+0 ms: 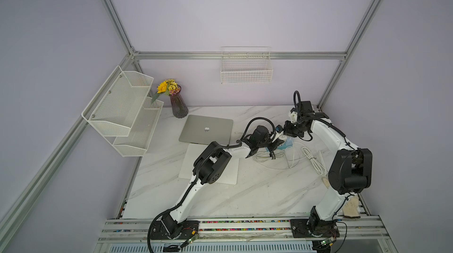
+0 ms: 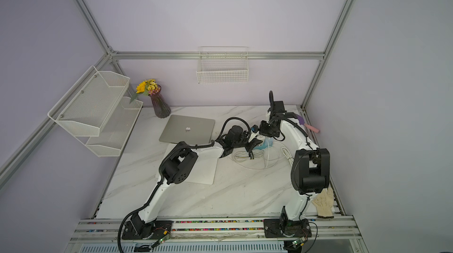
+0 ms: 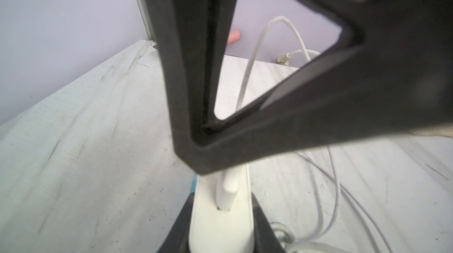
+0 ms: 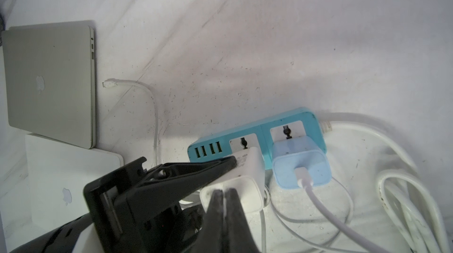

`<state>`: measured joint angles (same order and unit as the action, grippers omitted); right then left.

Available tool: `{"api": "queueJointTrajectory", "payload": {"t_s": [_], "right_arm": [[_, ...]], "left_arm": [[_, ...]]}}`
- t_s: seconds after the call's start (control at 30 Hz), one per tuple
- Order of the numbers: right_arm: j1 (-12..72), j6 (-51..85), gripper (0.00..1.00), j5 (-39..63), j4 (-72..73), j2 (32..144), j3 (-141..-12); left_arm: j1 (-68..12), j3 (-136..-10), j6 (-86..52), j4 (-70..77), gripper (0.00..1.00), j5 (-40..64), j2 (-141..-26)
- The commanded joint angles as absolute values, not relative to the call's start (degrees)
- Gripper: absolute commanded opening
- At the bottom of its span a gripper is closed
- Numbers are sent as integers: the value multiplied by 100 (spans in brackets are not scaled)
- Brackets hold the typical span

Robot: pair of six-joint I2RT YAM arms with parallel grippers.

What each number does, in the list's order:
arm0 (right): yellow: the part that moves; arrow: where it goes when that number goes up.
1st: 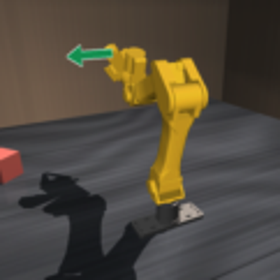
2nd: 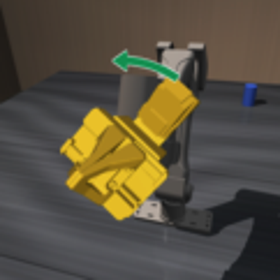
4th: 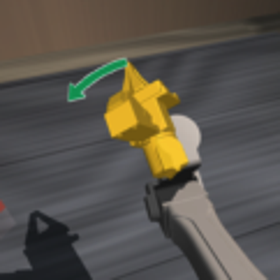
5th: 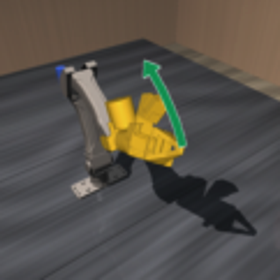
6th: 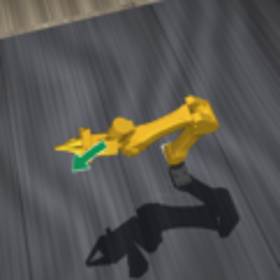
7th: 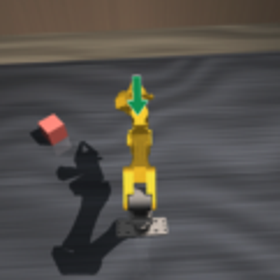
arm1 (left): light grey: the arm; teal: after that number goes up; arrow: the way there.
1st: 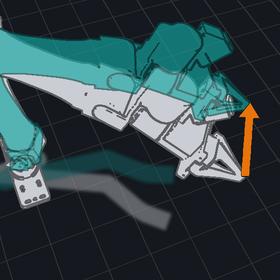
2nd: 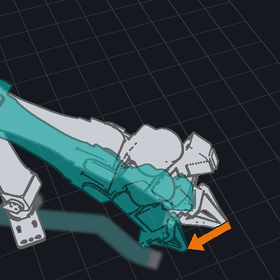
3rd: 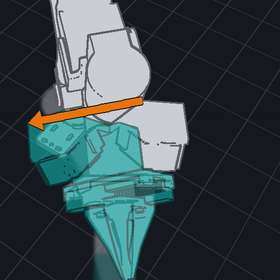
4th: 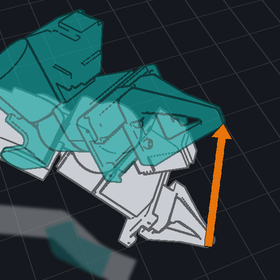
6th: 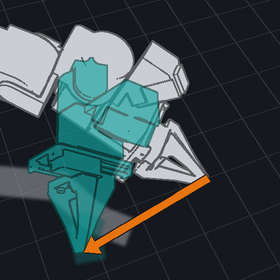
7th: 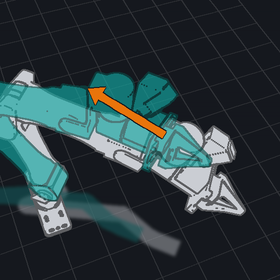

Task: Unplug the laptop charger
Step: Remove the charging cable from the plug.

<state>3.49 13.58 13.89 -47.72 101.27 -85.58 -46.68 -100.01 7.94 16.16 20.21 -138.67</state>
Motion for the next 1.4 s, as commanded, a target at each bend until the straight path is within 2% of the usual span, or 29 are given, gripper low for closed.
{"api": "queueJointTrajectory", "payload": {"t_s": [0.0, 0.53, 1.37], "right_arm": [[542, 1893, 0, 1376, -4447, 10107, -8947], [545, 1864, 0, 1301, -4658, 10228, -9191], [545, 1843, 0, 1347, -4553, 10264, -9154]], "left_arm": [[-5159, -9540, 2213, -775, 0, 1522, -14432], [-5159, -9739, 2338, -985, 0, 2194, -14470], [-5160, -10069, 2111, -771, 0, 2151, -14837]]}}
